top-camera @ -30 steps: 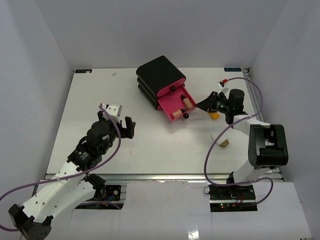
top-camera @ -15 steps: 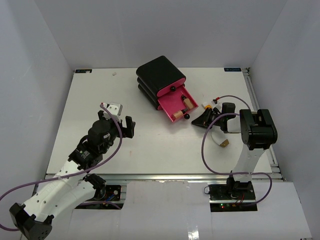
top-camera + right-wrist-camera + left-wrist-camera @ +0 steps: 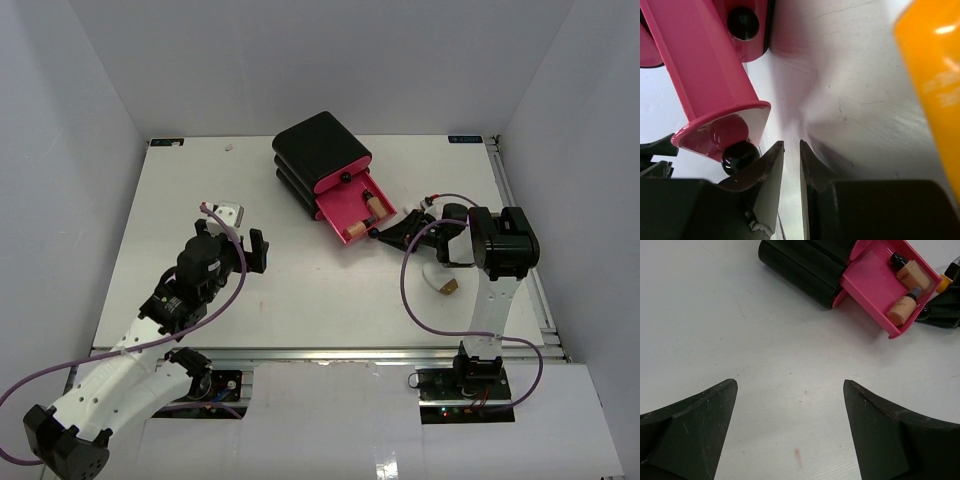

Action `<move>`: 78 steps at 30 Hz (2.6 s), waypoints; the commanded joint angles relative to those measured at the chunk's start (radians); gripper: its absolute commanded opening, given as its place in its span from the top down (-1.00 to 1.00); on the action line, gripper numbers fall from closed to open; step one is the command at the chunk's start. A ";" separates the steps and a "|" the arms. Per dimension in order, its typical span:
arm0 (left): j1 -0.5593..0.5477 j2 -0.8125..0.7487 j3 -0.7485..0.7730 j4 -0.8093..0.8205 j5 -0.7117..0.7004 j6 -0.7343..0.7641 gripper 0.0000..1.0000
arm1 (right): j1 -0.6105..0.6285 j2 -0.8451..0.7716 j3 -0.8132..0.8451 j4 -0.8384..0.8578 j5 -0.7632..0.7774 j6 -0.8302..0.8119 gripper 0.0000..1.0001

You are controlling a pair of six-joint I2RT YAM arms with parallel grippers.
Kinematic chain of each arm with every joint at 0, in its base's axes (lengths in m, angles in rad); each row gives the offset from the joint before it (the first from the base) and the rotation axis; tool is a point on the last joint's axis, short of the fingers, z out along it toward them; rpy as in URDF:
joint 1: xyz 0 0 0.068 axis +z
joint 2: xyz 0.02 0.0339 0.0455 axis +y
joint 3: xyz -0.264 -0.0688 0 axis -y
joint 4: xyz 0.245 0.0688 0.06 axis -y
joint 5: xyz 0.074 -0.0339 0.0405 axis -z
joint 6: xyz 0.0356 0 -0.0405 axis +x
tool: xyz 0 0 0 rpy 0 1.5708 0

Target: Organize the makeup

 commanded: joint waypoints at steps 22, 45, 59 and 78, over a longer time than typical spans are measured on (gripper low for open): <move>0.022 -0.003 -0.006 0.030 0.041 0.008 -0.96 | 0.093 -0.049 0.079 0.272 0.185 0.190 0.45; 0.026 0.015 -0.005 0.030 0.045 0.008 -0.96 | 0.085 -0.163 0.051 0.145 0.118 -0.042 0.03; 0.026 0.014 -0.004 0.029 0.048 0.008 -0.96 | 0.061 -0.151 -0.036 0.046 0.110 -0.143 -0.04; 0.034 0.026 -0.006 0.030 0.052 0.008 -0.96 | 0.089 -0.061 0.005 0.209 0.057 -0.030 -0.02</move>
